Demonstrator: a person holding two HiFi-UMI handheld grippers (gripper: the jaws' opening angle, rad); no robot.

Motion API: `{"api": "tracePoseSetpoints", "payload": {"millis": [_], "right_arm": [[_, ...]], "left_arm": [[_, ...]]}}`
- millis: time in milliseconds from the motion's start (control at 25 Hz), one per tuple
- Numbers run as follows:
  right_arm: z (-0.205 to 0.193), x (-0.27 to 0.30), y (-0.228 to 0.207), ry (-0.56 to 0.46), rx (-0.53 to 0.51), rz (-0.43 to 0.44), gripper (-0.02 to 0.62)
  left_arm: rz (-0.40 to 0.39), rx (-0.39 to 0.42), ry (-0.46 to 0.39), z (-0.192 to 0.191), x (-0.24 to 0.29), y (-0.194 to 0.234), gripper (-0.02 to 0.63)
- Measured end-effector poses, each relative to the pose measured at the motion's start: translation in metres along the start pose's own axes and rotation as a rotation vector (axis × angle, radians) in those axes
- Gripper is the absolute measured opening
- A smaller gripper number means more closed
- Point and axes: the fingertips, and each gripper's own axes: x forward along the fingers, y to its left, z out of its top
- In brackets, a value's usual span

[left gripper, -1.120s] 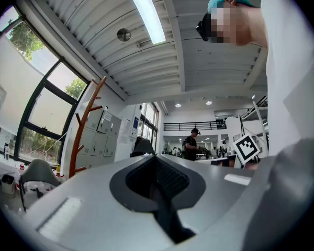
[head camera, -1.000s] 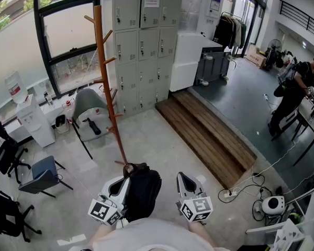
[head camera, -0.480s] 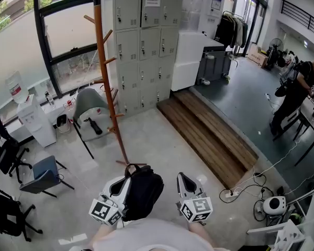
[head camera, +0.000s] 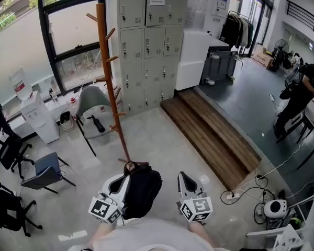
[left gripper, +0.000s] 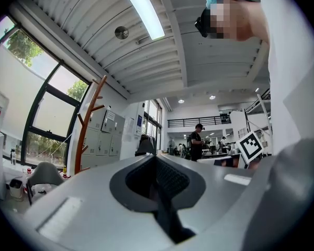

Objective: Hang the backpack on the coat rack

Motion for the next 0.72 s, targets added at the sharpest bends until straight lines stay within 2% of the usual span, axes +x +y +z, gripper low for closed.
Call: {"api": "tracePoseSetpoints", "payload": {"millis": [280,720], "right_arm": [[-0.003,-0.003,-0.012,0.019,0.007,0.046,0.008],[-0.007,-0.005,-0.031,0.033,0.01,0.111,0.008]], "left_arm": [[0.05,0.002,0.001,0.002,0.006,-0.008,0.012],[0.128,0.009,-0.044,0.011,0.011,-0.023,0.012]]}}
